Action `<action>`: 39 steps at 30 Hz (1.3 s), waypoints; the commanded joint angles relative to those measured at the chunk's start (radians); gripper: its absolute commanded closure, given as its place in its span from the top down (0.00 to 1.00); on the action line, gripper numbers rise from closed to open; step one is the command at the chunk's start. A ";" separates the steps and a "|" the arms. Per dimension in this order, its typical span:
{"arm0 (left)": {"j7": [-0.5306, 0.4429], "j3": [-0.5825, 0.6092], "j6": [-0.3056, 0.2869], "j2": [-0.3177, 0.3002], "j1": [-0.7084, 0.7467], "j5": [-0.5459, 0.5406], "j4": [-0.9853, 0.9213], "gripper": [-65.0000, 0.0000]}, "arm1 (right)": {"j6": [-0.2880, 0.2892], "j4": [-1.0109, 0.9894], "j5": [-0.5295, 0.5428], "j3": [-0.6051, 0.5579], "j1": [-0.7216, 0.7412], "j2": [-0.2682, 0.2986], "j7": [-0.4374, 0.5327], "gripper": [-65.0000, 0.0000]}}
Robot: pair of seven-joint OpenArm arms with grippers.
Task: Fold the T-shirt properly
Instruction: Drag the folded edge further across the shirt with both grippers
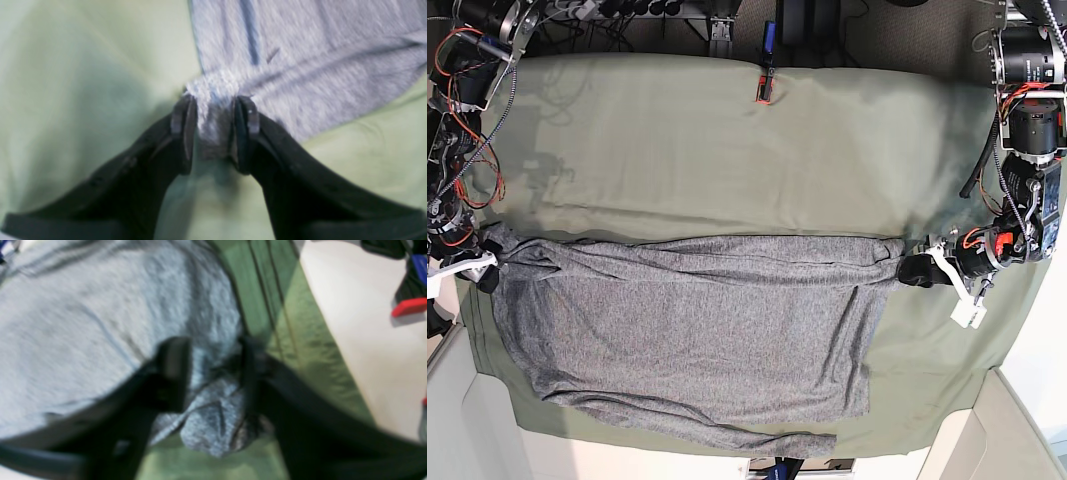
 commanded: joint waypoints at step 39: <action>-0.067 -0.265 -0.007 0.145 0.302 -0.003 0.264 0.53 | 0.024 -0.108 0.139 0.156 -0.027 -0.056 0.008 0.53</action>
